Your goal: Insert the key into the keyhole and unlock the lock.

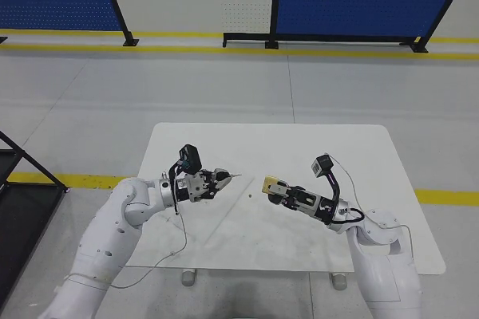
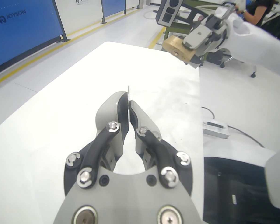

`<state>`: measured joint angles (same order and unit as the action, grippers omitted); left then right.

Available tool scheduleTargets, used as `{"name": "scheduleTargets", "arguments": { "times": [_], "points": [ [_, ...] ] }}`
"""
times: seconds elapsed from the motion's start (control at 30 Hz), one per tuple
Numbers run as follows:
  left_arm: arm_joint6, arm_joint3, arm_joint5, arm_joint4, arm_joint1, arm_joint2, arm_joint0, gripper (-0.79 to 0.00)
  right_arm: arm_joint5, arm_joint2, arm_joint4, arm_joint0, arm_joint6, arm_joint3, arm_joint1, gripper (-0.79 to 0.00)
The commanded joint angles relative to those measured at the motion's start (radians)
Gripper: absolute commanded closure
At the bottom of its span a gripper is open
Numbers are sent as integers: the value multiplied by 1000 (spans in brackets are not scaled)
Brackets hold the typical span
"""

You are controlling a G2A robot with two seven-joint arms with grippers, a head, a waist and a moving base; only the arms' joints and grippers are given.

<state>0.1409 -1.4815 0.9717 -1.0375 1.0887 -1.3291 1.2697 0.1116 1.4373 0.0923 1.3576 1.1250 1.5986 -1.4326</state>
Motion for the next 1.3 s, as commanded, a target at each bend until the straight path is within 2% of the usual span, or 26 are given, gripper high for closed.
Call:
{"name": "scheduleTargets", "arguments": {
  "times": [0.0, 0.3, 0.37, 0.47, 0.77, 0.83, 1.13, 1.27],
  "points": [
    [-19, 5, -7, -30, 1, 3, -1, 0, 0, 0, 0, 0, 0, 0, 0, 0],
    [-19, 5, -7, -30, 1, 3, -1, 0, 0, 0, 0, 0, 0, 0, 0, 0],
    [9, -33, -45, -137, -3, 4, -5, 0, 0, 0, 0, 0, 0, 0, 0, 0],
    [-80, -70, -80, -263, -6, 5, 10, 0, 0, 0, 0, 0, 0, 0, 0, 0],
    [-377, -46, -182, -634, -20, 43, 14, 0, 0, 0, 0, 0, 0, 0, 0, 0],
    [-413, -36, -214, -712, -23, 56, 12, 0, 0, 0, 0, 0, 0, 0, 0, 0],
    [-572, -27, -316, -898, -36, 91, -1, 0, 0, 0, 0, 0, 0, 0, 0, 0],
    [-729, -23, -414, -1006, -46, 102, 4, 0, 0, 0, 0, 0, 0, 0, 0, 0]
  ]
}}
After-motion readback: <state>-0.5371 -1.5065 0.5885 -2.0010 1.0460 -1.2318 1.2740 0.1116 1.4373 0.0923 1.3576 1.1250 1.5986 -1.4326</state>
